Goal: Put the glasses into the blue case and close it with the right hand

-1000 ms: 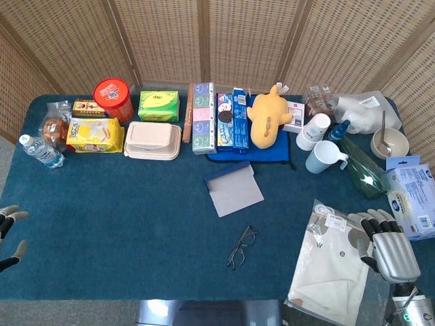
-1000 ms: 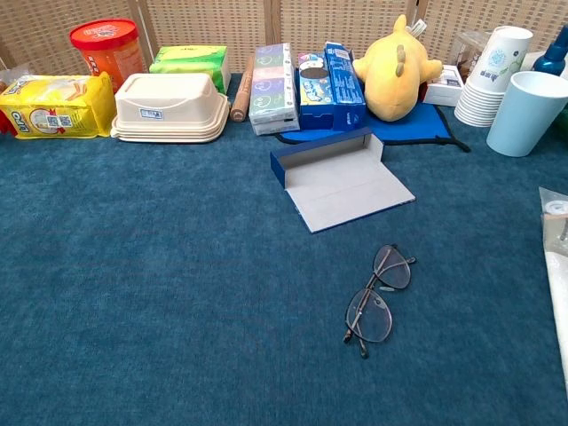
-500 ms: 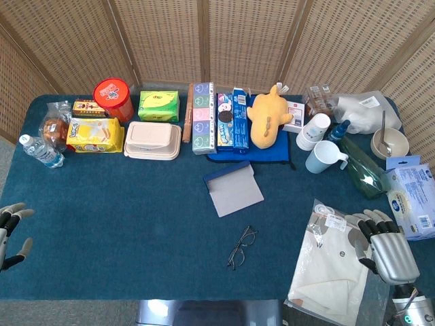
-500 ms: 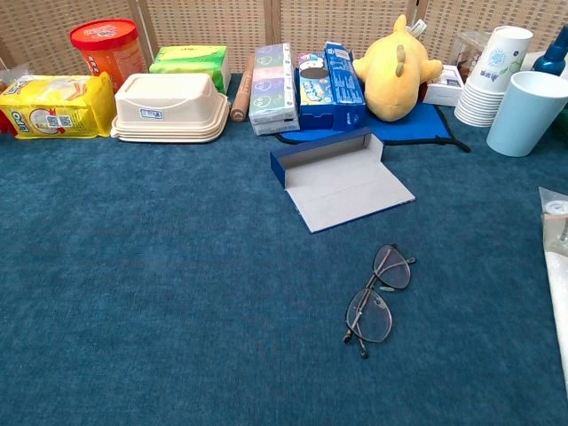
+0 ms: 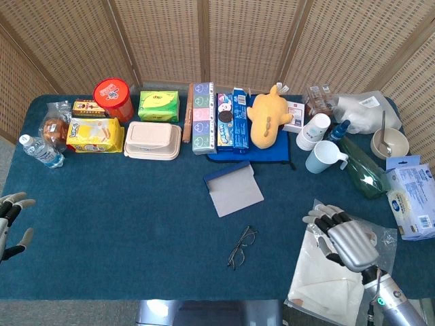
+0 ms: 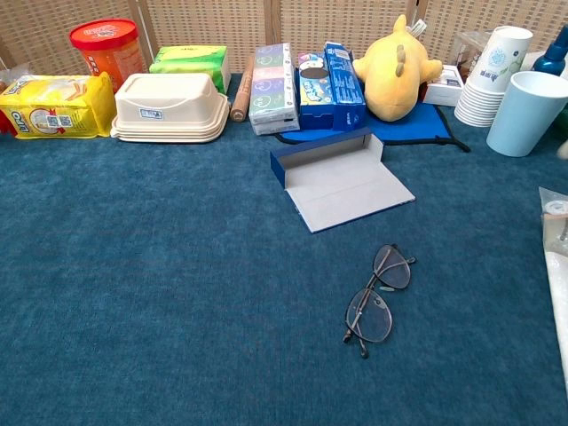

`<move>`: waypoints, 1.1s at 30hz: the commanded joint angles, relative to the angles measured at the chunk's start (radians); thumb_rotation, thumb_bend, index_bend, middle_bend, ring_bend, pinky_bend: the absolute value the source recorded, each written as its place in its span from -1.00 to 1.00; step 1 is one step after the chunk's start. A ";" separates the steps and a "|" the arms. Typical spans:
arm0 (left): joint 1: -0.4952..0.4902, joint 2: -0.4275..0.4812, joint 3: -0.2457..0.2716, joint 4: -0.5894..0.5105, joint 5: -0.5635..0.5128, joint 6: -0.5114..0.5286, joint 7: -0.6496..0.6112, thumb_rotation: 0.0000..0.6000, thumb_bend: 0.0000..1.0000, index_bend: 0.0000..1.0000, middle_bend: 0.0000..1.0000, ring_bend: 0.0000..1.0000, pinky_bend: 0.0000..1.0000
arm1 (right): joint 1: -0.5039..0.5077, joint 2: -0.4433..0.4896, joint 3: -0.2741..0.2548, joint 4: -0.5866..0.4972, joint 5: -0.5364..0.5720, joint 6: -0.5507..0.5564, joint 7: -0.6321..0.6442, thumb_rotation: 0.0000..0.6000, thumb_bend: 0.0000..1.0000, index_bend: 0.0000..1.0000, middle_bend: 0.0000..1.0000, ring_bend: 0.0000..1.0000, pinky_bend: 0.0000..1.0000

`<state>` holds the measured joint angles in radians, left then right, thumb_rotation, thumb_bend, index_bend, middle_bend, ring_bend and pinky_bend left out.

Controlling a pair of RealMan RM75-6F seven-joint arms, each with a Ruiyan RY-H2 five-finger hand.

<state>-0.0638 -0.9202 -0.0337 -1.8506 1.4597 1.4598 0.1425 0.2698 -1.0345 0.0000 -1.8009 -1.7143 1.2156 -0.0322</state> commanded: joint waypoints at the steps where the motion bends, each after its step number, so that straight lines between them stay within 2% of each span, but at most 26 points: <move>1: -0.008 0.006 -0.007 -0.004 -0.013 -0.009 0.004 1.00 -0.28 -0.49 -0.59 -0.65 -0.78 | 0.115 0.005 0.015 -0.050 -0.014 -0.161 -0.046 1.00 0.18 -0.50 -0.57 -0.75 -0.62; 8: -0.023 0.016 -0.020 -0.005 -0.034 -0.027 0.004 1.00 -0.28 -0.49 -0.59 -0.65 -0.78 | 0.275 -0.056 0.035 -0.062 -0.002 -0.400 -0.126 1.00 0.03 -0.50 -0.67 -0.85 -0.64; 13: -0.032 0.020 -0.025 0.001 -0.046 -0.039 -0.003 1.00 -0.28 -0.49 -0.59 -0.65 -0.77 | 0.350 -0.105 0.045 -0.043 0.026 -0.512 -0.193 1.00 0.24 -0.47 -0.84 -0.92 -0.67; 19: -0.042 0.014 -0.028 0.020 -0.050 -0.050 -0.016 1.00 -0.28 -0.49 -0.59 -0.65 -0.75 | 0.416 -0.150 0.057 -0.034 0.090 -0.610 -0.260 1.00 0.16 -0.47 -0.87 -0.94 -0.68; 25: -0.045 0.012 -0.030 0.034 -0.056 -0.054 -0.028 1.00 -0.28 -0.49 -0.59 -0.65 -0.75 | 0.444 -0.188 0.061 -0.021 0.131 -0.626 -0.311 1.00 -0.01 -0.53 -0.87 -0.94 -0.68; 33: -0.040 0.012 -0.033 0.051 -0.052 -0.035 -0.054 1.00 -0.28 -0.49 -0.58 -0.65 -0.74 | 0.441 -0.215 0.063 -0.029 0.133 -0.551 -0.373 1.00 -0.54 -0.53 -0.84 -0.91 -0.68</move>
<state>-0.1045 -0.9079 -0.0670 -1.8008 1.4069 1.4233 0.0892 0.7135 -1.2452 0.0621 -1.8258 -1.5796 0.6504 -0.3947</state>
